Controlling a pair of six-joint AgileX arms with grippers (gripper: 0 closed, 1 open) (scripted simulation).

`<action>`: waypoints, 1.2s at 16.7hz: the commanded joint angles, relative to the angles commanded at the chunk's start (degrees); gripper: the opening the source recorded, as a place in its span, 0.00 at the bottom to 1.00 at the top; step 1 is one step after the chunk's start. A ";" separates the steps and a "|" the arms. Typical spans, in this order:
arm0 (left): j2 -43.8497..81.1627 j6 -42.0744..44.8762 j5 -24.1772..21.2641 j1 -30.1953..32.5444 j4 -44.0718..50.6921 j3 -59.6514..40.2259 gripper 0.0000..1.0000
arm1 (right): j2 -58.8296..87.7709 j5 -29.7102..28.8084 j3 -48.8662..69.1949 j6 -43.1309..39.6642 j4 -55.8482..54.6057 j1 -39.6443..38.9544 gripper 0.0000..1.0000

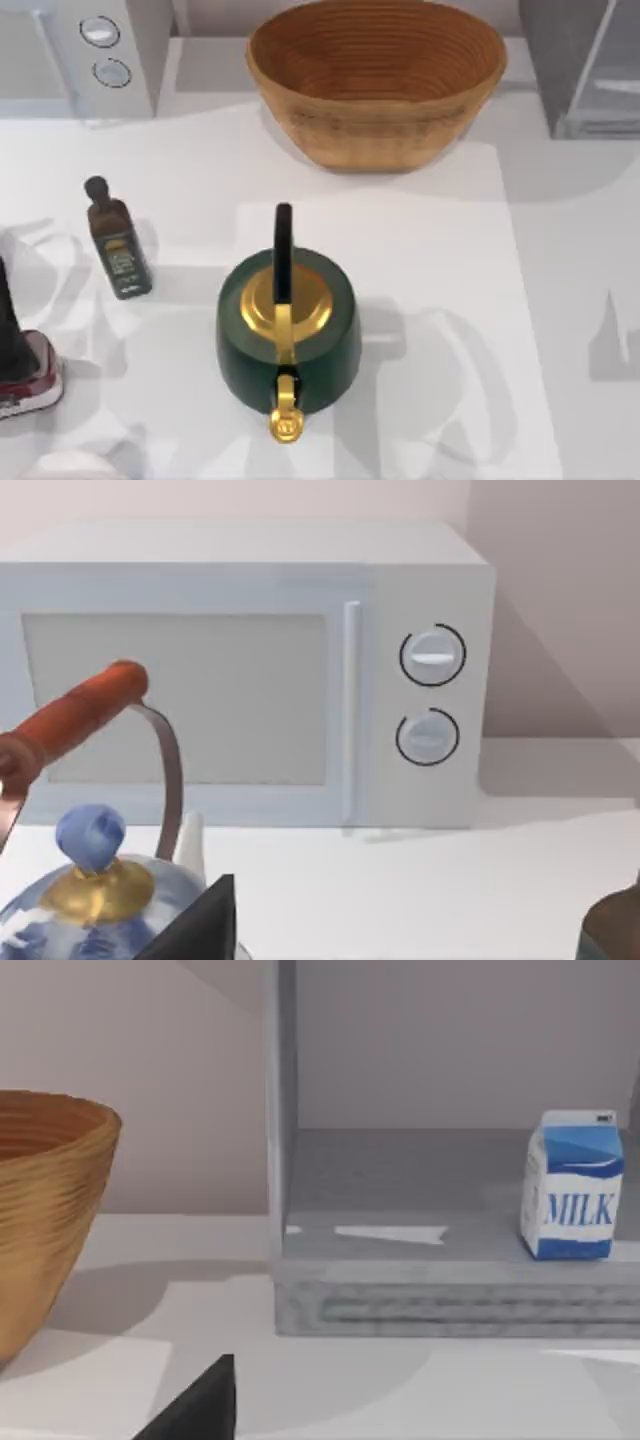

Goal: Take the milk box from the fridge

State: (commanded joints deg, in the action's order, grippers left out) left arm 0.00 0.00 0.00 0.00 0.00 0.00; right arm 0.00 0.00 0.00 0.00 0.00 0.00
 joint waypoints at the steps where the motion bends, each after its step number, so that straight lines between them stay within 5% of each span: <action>1: 0.00 0.00 0.00 0.00 0.00 0.00 1.00 | 0.00 0.00 0.00 0.00 0.00 0.00 1.00; 8: 0.00 0.00 0.00 0.00 0.00 0.00 1.00 | 10.71 7.54 5.47 -1.63 -12.61 7.03 1.00; 20: 0.00 0.00 0.00 0.00 0.00 0.00 1.00 | 79.43 26.66 9.45 -0.92 -73.33 29.52 1.00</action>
State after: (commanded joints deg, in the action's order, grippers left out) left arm 0.00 0.00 0.00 0.00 0.00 0.00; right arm 79.43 26.66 9.45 -0.92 -73.33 29.52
